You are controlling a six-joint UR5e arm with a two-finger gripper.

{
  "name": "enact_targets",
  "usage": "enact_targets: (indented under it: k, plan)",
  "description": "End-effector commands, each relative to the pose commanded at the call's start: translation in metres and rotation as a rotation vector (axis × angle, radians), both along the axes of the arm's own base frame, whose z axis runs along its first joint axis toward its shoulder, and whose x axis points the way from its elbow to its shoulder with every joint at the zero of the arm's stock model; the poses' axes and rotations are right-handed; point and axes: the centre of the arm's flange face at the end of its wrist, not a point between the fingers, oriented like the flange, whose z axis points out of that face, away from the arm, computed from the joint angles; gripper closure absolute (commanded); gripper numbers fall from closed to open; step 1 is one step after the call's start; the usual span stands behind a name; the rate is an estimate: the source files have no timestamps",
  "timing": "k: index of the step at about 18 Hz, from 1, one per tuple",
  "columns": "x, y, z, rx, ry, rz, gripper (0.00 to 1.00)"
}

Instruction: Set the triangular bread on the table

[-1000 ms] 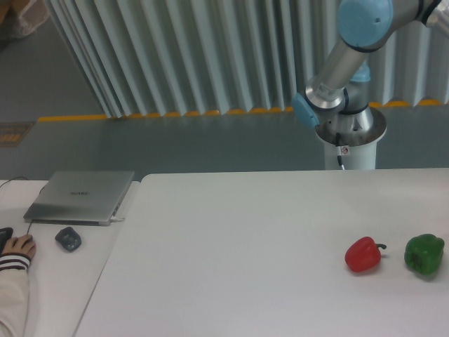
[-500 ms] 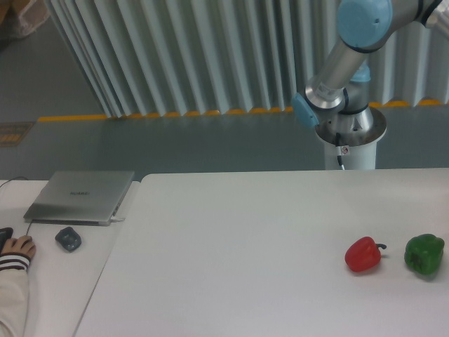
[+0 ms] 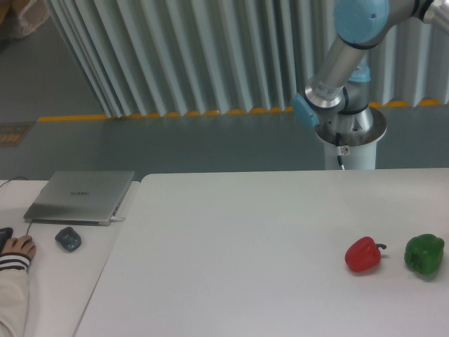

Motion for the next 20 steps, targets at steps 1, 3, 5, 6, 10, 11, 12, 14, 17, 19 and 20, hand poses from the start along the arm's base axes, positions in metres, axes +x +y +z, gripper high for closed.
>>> enact_targets:
  k: [1,3,5,6,10,11,12,14,17,19,20]
  plan:
    - [-0.002,-0.004,0.007,0.026,-0.023,0.025,0.86]
    - [-0.003,-0.01,0.013,0.027,-0.052,0.04,0.86]
    - [-0.001,-0.012,0.021,0.019,-0.072,0.043,0.86]
    - [-0.002,-0.015,0.023,0.016,-0.088,0.048,0.86]
    - [0.005,-0.029,0.039,0.025,-0.14,0.072,0.86]
    - [0.011,-0.03,0.044,0.023,-0.158,0.072,0.86]
    - [0.016,-0.03,0.05,0.031,-0.172,0.084,0.86]
    - [0.034,-0.022,0.066,0.061,-0.204,0.118,0.86]
    - [0.061,-0.001,0.086,0.065,-0.209,0.119,0.86]
    - [0.087,0.029,0.093,0.085,-0.224,0.186,0.86]
    - [0.097,0.04,0.096,0.087,-0.219,0.234,0.86]
